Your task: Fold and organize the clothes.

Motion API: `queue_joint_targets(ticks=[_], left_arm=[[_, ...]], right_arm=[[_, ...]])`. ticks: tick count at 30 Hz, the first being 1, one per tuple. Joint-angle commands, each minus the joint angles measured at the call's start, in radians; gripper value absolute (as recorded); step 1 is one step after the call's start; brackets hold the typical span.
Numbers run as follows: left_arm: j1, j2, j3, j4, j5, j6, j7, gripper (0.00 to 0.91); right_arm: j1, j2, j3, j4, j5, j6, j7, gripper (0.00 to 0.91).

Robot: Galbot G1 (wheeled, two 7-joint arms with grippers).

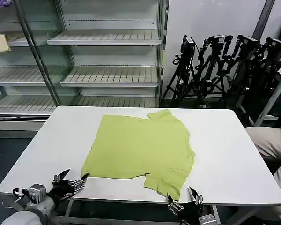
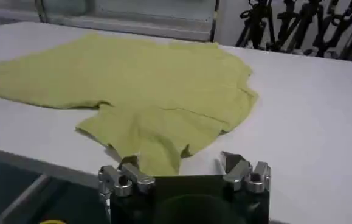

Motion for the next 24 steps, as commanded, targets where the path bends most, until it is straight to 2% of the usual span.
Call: queue_joint_targets(ticks=[1, 5, 10, 16, 21, 24], left_arm=[[-0.001, -0.003, 0.011, 0.004, -0.004, 0.003, 0.005, 0.010], [0.000, -0.011, 0.021, 0.012, 0.001, -0.011, 0.006, 0.010], [-0.001, -0.014, 0.036, 0.009, 0.001, -0.030, 0.011, 0.000], [-0.007, -0.024, 0.046, 0.001, 0.002, -0.040, 0.012, 0.010], [-0.006, -0.034, 0.058, -0.018, -0.002, -0.101, 0.013, 0.010], [-0.025, -0.037, 0.066, -0.042, -0.010, -0.121, 0.005, 0.000]], right_arm=[[-0.003, 0.000, -0.003, -0.015, 0.031, -0.012, 0.009, 0.000], [0.007, 0.002, 0.007, -0.035, 0.076, -0.012, 0.009, 0.000], [0.009, 0.006, 0.011, -0.025, 0.089, -0.008, -0.002, 0.000], [0.011, 0.001, 0.019, -0.032, 0.088, 0.015, -0.032, 0.000], [0.019, -0.010, 0.037, -0.012, 0.084, 0.026, -0.064, 0.000], [0.045, -0.018, 0.064, 0.000, 0.084, 0.068, -0.091, 0.000]])
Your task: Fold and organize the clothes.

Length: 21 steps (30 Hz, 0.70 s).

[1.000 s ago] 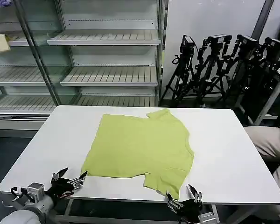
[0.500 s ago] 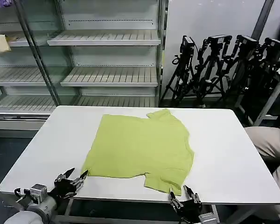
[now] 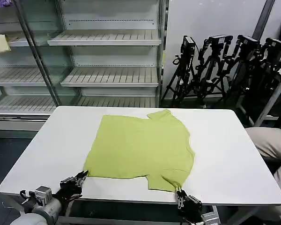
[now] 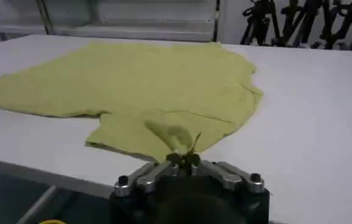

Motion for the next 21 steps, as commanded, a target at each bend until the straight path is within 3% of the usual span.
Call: queue_joint_targets(ticks=[1, 5, 10, 21], left_arm=[[-0.029, -0.006, 0.017, -0.042, -0.015, -0.078, -0.010, 0.000], [-0.105, -0.006, 0.035, -0.032, -0.077, -0.081, -0.041, 0.000], [-0.182, 0.003, 0.063, 0.005, -0.138, -0.079, -0.061, 0.000], [-0.364, 0.001, 0.152, 0.164, -0.166, -0.083, -0.115, 0.000]], right_arm=[[0.029, -0.008, 0.033, 0.015, 0.009, 0.057, -0.048, 0.000], [0.097, -0.028, 0.058, 0.020, 0.024, 0.088, -0.050, 0.000], [0.213, -0.046, 0.074, -0.009, 0.055, 0.065, -0.029, 0.000], [0.507, -0.045, 0.040, -0.261, 0.084, 0.051, -0.026, 0.000]])
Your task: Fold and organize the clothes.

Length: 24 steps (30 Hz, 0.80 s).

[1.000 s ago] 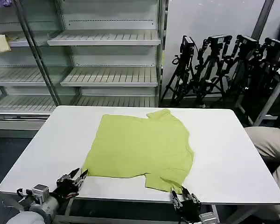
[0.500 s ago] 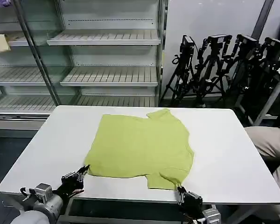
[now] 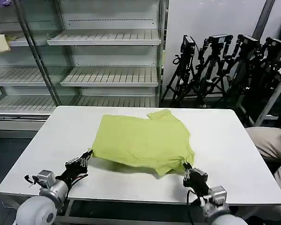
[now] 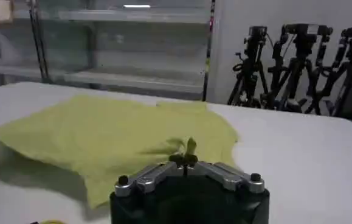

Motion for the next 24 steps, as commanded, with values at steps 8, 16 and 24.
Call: queue_joint_targets(ticks=[8, 16, 24], left_arm=[[-0.251, -0.005, 0.121, 0.225, -0.061, -0.011, -0.040, 0.000], [-0.310, -0.003, 0.160, 0.300, -0.054, -0.010, -0.029, 0.000], [-0.349, 0.020, 0.176, 0.343, -0.044, -0.012, -0.013, 0.000]], right_arm=[[0.280, 0.006, -0.051, -0.251, 0.019, 0.005, -0.019, 0.000], [0.323, 0.006, -0.098, -0.293, 0.020, 0.025, -0.047, 0.000], [0.356, 0.019, -0.121, -0.331, 0.014, 0.027, -0.059, 0.000]])
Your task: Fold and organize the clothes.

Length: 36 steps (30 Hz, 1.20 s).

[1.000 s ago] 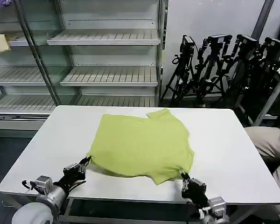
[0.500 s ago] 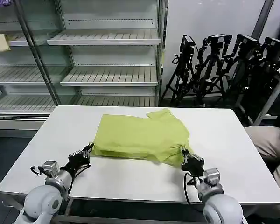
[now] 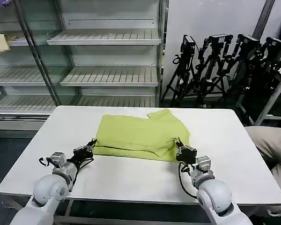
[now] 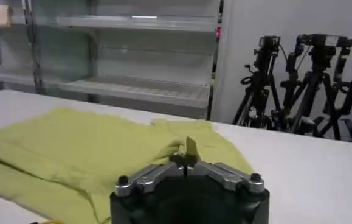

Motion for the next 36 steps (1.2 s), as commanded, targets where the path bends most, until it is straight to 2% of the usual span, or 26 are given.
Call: queue_joint_targets(ticks=[1, 6, 7, 9, 15, 20, 24, 26, 28, 36], left_arm=[[-0.084, 0.019, 0.034, 0.096, 0.001, -0.003, 0.009, 0.010], [-0.094, 0.021, 0.041, 0.105, 0.006, -0.001, 0.016, 0.030], [-0.093, 0.022, 0.043, 0.107, 0.017, 0.001, 0.025, 0.907], [-0.096, 0.024, 0.047, 0.114, 0.049, 0.009, 0.038, 0.907], [-0.109, 0.031, 0.032, 0.120, 0.059, 0.008, 0.043, 0.907], [-0.072, 0.051, -0.025, 0.028, 0.052, -0.013, 0.031, 0.907], [0.010, 0.078, -0.048, -0.081, 0.050, 0.012, 0.011, 0.907], [0.056, 0.092, -0.052, -0.095, 0.070, 0.066, 0.007, 0.907], [0.106, 0.098, -0.057, -0.097, 0.168, 0.125, 0.035, 0.907], [0.086, 0.073, -0.047, -0.059, 0.109, 0.157, 0.037, 0.907]], right_arm=[[0.054, 0.006, -0.023, -0.056, 0.001, 0.001, -0.007, 0.000], [0.052, 0.019, -0.032, -0.072, -0.014, 0.002, -0.007, 0.000], [0.051, 0.020, -0.032, -0.073, -0.016, 0.002, -0.007, 0.907], [0.049, 0.022, -0.032, -0.075, -0.041, -0.019, 0.000, 0.907], [0.080, 0.022, -0.014, -0.110, -0.025, -0.058, 0.050, 0.907], [0.091, 0.021, 0.012, -0.124, -0.029, -0.074, 0.081, 0.907], [-0.015, -0.003, 0.030, -0.002, -0.026, -0.101, 0.082, 0.907], [-0.069, -0.015, 0.039, 0.057, -0.025, -0.109, 0.085, 0.907], [-0.129, -0.027, 0.053, 0.109, -0.032, -0.109, 0.095, 0.907], [-0.249, -0.025, 0.076, 0.180, -0.044, -0.090, 0.081, 0.907]])
